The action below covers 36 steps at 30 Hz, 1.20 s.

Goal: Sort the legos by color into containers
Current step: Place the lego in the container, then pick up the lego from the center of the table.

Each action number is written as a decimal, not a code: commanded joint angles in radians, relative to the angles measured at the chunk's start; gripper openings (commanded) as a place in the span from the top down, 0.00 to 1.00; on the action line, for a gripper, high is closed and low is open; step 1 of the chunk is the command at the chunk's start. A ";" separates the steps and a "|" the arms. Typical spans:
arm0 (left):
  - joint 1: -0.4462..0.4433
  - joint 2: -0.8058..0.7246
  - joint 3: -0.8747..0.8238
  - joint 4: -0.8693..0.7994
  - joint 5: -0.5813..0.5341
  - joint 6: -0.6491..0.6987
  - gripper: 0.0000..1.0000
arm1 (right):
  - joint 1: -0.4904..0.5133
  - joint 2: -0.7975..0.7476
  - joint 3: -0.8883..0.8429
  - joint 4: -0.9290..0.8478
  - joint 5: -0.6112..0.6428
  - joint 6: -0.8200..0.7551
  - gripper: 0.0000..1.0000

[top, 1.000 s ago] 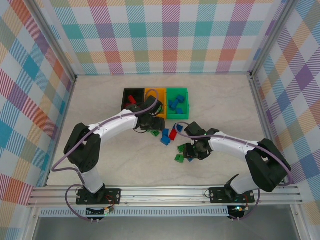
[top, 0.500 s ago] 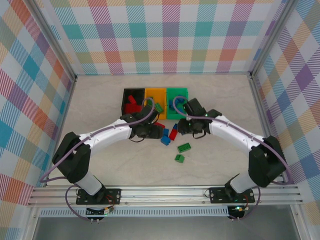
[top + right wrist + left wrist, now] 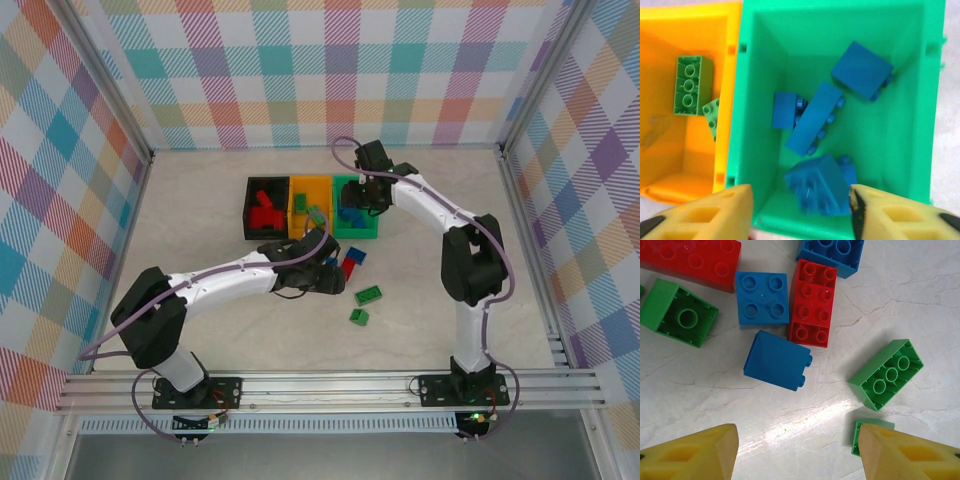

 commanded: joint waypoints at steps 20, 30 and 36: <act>-0.004 0.243 0.189 -0.152 -0.065 0.024 0.26 | 0.005 -0.440 -0.491 0.043 -0.055 0.030 0.39; 0.000 0.323 0.251 -0.181 -0.088 0.074 0.29 | 0.005 -0.575 -0.616 0.035 -0.034 0.060 0.38; 0.013 0.345 0.258 -0.180 -0.090 0.091 0.30 | 0.005 -0.624 -0.667 0.029 -0.033 0.074 0.38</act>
